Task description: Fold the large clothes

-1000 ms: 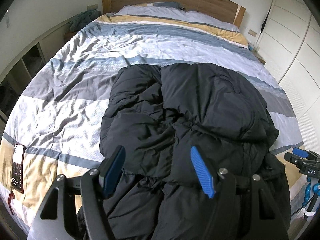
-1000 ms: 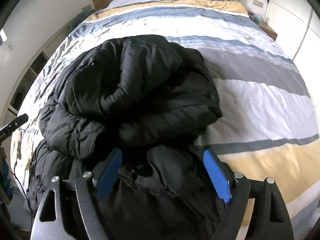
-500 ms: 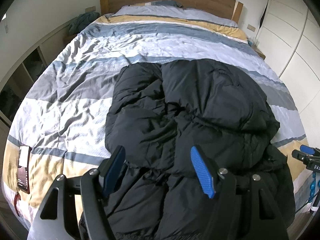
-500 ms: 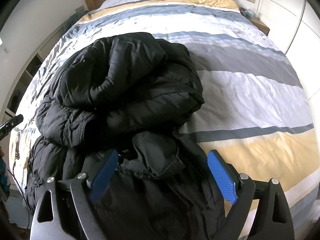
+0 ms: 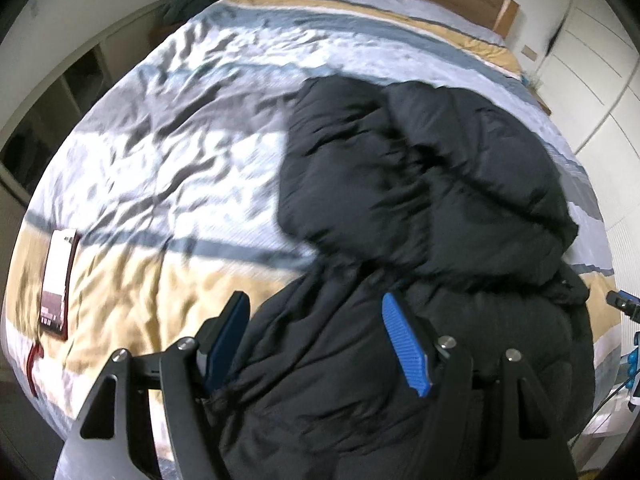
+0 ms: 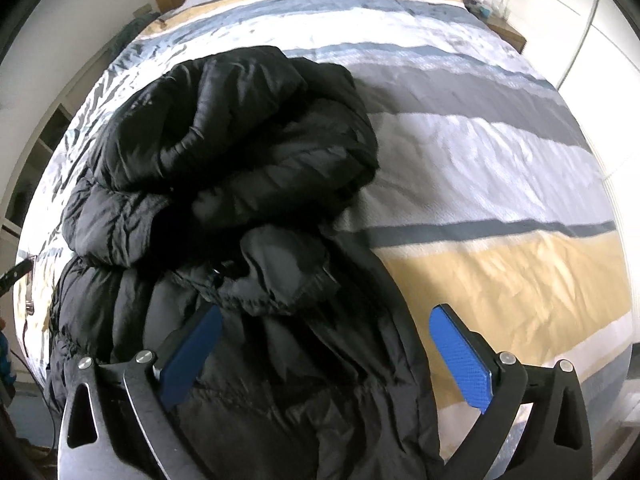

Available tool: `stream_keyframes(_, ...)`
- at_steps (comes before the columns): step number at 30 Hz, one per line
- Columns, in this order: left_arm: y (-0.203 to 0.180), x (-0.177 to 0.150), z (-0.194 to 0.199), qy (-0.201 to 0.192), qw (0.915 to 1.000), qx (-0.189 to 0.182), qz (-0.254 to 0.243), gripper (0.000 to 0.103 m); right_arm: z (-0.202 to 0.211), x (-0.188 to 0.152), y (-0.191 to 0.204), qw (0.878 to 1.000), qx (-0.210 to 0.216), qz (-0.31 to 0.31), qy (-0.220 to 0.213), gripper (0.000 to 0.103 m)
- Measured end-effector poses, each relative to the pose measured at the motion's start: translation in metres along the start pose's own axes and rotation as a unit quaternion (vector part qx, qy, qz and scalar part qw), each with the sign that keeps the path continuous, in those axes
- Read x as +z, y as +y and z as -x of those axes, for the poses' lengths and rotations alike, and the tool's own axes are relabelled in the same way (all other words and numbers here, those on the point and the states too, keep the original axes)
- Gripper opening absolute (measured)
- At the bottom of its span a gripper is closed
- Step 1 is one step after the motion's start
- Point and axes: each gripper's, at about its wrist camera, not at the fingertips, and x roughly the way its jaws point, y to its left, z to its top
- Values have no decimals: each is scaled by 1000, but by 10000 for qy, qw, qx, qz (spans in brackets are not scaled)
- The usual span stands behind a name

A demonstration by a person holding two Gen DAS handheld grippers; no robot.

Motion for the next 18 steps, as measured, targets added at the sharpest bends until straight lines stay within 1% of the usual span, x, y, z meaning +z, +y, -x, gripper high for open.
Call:
stream_keyframes(6, 56, -31, -15, 335, 9985, 173, 409, 68, -5, -14, -12, 9996, -146, -106, 232, 102)
stream_keyframes(9, 81, -47, -23, 498, 9966, 198, 627, 68, -8, -23, -19, 9989, -233, -163, 379, 102)
stream_keyframes(13, 107, -68, -31, 723, 9931, 75, 916, 68, -12, -35, -28, 9978, -288, -220, 563, 102)
stream_keyframes(18, 127, -93, -37, 989, 9876, -248, 1196, 68, -20, -51, -44, 9956, -390, -322, 788, 102)
